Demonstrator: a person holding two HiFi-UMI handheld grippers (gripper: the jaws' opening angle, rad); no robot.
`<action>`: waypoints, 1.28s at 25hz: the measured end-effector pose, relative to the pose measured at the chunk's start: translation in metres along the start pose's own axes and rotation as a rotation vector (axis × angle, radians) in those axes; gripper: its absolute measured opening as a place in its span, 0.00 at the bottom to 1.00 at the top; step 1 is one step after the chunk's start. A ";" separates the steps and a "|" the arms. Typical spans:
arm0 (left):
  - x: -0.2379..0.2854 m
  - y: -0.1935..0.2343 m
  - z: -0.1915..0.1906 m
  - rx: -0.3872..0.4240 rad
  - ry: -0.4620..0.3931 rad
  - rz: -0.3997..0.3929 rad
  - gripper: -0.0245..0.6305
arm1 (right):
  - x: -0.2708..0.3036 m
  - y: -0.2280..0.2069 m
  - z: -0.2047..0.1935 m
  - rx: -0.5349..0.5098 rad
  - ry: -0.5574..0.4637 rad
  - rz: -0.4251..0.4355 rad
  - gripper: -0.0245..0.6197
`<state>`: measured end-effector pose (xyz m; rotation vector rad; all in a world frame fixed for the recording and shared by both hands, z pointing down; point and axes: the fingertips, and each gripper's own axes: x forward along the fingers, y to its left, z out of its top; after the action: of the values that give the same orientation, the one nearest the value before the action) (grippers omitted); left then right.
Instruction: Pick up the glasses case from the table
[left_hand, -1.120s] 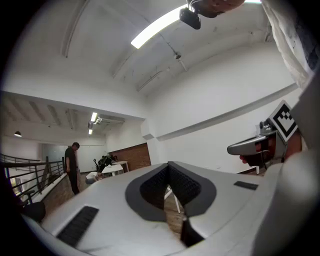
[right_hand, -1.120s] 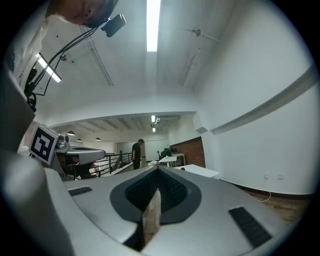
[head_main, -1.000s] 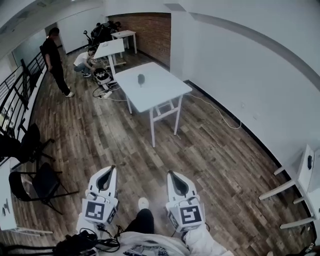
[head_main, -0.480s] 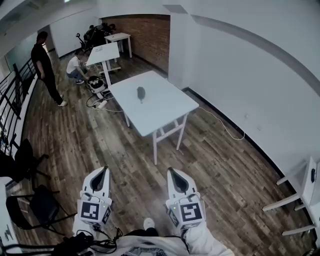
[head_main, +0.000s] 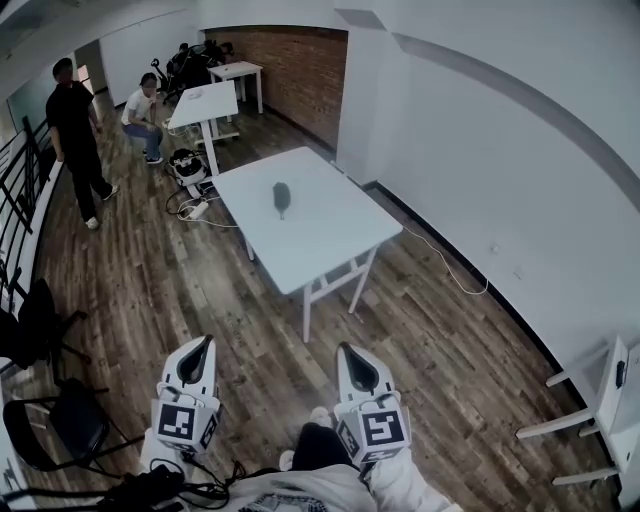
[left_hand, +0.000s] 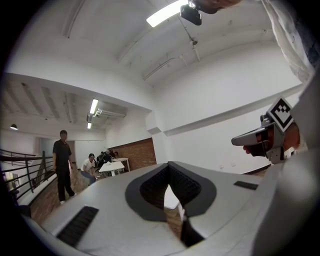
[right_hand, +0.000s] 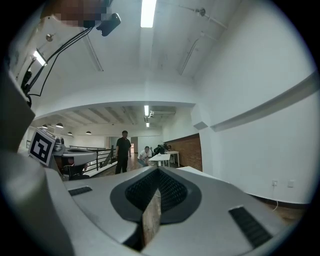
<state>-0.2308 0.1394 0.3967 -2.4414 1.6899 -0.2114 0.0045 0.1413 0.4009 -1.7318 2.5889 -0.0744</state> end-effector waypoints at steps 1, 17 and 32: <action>0.010 0.001 -0.001 -0.001 0.001 -0.001 0.07 | 0.009 -0.006 -0.001 0.003 0.002 0.000 0.05; 0.266 0.046 -0.001 0.014 0.052 0.073 0.07 | 0.242 -0.158 0.000 0.047 -0.003 0.070 0.05; 0.387 0.056 0.005 0.027 0.088 0.131 0.07 | 0.358 -0.240 0.007 0.087 0.007 0.134 0.05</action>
<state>-0.1457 -0.2421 0.3884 -2.3242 1.8623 -0.3262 0.0894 -0.2813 0.4089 -1.5294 2.6550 -0.1875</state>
